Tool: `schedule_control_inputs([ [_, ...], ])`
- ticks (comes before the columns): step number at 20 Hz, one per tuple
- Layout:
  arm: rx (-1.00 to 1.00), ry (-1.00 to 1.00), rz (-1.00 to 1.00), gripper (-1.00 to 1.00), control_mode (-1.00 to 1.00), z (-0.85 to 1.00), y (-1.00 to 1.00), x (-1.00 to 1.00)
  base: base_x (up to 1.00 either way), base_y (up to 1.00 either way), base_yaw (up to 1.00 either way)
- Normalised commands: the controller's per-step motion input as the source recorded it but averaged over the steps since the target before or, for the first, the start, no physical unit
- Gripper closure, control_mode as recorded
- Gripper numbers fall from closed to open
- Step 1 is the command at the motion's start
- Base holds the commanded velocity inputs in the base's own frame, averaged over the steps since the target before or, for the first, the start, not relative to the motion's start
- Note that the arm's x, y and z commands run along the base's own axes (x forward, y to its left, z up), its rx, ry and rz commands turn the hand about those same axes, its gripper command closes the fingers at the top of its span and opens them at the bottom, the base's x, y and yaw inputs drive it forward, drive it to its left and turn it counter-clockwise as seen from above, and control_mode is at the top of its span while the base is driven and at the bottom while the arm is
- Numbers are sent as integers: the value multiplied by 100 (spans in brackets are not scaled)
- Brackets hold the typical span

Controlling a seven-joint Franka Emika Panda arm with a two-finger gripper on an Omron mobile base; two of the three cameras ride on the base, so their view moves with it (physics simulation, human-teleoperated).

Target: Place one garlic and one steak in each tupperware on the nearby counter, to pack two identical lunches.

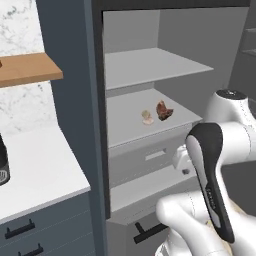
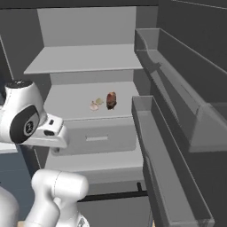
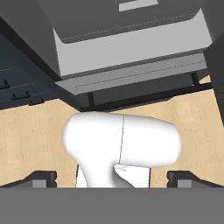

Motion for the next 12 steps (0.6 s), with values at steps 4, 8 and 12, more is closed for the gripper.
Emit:
schedule_control_inputs([
  [4, -3, -80, 2, -100, -100, 62, -21, -3, 0, 0, 0],
  [8, 0, -56, 0, -100, -100, 61, -31, 68, 0, 0, 0],
  [12, 3, -23, 0, -100, -100, 59, -6, 100, 0, 0, 0],
])
